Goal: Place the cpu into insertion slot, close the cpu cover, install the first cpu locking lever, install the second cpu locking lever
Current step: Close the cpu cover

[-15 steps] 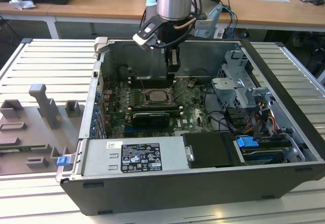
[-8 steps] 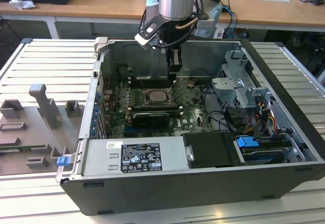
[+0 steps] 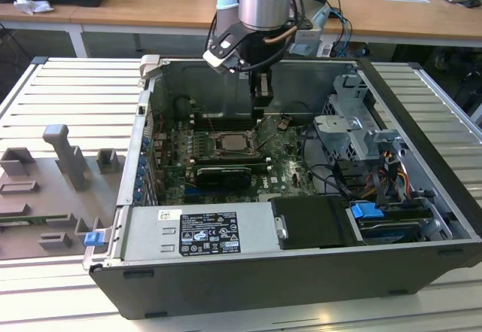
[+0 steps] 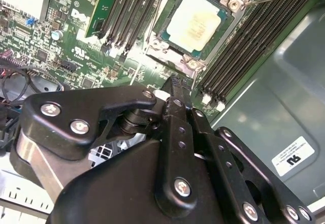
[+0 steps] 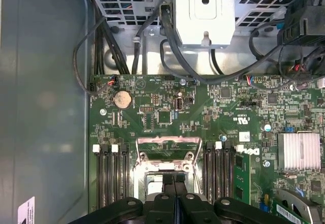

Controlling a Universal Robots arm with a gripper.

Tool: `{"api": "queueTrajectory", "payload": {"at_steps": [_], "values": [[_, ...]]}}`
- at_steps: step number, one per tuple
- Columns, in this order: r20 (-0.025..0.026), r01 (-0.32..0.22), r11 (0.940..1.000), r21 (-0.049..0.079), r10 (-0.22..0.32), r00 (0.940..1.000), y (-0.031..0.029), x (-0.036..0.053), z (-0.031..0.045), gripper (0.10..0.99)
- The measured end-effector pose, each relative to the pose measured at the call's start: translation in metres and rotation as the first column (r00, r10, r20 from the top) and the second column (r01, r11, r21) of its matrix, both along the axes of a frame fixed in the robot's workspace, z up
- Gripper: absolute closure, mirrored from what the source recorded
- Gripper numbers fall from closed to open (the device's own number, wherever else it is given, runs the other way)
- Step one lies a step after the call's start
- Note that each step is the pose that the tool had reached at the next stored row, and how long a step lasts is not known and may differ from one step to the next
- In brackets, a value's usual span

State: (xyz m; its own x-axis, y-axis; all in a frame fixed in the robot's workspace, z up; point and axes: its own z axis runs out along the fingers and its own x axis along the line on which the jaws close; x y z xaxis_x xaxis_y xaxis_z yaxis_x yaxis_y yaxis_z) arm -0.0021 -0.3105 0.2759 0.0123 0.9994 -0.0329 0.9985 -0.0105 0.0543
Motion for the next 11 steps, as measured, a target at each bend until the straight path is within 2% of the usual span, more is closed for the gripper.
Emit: {"api": "queueTrajectory", "payload": {"at_steps": [11], "values": [[-0.0010,0.000,1.0000,0.000,0.000,1.0000,0.0000,0.0107,0.0000,0.980]]}}
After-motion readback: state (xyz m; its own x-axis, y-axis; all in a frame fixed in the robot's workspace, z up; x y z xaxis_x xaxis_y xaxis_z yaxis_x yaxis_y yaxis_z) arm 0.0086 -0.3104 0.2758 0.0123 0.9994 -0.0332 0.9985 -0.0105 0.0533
